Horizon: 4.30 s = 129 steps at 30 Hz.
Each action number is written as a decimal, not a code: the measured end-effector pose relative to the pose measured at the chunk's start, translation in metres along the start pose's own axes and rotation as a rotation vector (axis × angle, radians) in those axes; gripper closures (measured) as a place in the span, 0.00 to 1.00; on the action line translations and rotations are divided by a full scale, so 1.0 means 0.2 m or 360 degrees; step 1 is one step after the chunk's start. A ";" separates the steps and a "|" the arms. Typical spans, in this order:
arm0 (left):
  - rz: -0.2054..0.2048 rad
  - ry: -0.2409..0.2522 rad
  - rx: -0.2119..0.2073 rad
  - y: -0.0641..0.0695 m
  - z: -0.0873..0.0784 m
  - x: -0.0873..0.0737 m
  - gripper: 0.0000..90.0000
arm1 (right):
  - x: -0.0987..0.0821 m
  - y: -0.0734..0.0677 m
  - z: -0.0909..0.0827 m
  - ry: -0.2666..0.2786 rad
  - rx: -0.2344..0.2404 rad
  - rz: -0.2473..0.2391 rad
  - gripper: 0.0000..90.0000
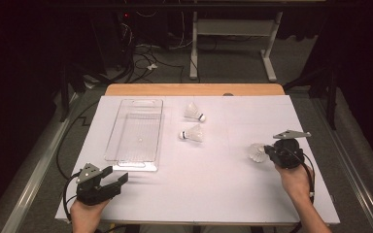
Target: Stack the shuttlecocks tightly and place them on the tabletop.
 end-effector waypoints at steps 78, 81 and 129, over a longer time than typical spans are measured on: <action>0.0079 0.0031 -0.0001 0.03 -0.02 0.01 0.38 | 0.25 -0.61 0.29 -0.0053 0.0735 0.0098 1.00; 0.0079 0.0032 0.0002 0.03 -0.02 0.01 0.38 | 0.25 -0.61 0.30 -0.0065 0.0729 0.0089 1.00; 0.0138 -0.0012 0.0006 0.02 0.00 0.01 0.38 | 0.16 -0.43 0.39 -0.0061 0.0498 0.0108 0.81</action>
Point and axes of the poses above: each handheld gripper's, and its own axes: z roughly forward along the jaws, x roughly out of its top, y roughly to its right, the point moved 6 cm from there along z, roughly forward along the jaws, and after that the axes turned 10 degrees about y, right-handed, at the moved point
